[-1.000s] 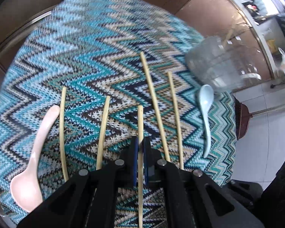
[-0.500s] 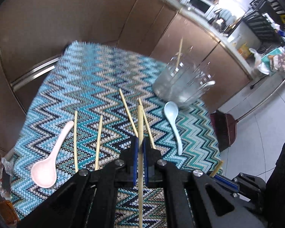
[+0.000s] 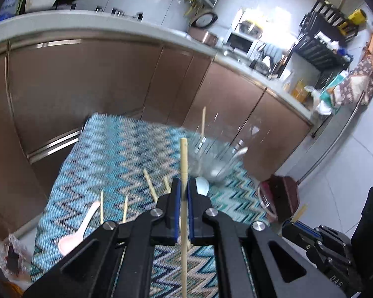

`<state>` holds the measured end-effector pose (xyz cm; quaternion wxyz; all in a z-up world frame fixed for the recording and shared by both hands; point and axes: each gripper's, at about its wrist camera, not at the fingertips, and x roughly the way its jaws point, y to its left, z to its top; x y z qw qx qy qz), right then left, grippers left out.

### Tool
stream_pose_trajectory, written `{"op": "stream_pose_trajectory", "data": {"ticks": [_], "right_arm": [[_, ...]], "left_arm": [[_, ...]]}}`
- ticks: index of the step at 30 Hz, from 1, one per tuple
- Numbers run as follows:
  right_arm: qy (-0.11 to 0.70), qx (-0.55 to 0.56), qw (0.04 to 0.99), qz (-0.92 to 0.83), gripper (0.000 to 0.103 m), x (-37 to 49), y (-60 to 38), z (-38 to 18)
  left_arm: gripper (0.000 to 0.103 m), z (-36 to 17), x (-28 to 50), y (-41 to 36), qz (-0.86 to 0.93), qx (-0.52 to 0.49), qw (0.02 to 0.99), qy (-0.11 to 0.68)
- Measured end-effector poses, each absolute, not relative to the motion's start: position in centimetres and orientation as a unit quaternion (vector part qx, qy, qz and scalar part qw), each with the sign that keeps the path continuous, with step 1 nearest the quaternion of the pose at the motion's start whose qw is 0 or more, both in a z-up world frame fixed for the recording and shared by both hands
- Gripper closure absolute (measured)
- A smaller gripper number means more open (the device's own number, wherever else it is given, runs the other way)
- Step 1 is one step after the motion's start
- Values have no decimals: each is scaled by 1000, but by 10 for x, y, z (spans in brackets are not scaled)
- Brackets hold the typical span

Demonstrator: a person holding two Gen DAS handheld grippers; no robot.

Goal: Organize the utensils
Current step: 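Carry both chopsticks over the holder and release them inside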

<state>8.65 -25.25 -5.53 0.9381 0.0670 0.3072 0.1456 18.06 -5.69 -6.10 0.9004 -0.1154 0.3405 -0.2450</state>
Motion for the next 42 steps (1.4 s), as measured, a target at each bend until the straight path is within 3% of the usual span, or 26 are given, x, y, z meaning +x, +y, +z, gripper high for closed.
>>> {"op": "stream_pose_trajectory", "data": {"ticks": [12,18,28,42], "right_arm": [[213,57,967,127,97,148,-307,12],[172,43,977,120,97,203,-324,32],[176,29,979,104,98,287,-351,-1],[216,11,973,85,98,325,-353,-66]], "left_arm": [[98,16,247,-121,-269,-136,917,261],[98,30,293,-157,-259,-139,932,213],[98,-18,371,-214,-213,-132,952,177],[98,-98,398,-225,-181,-135,955,194]]}}
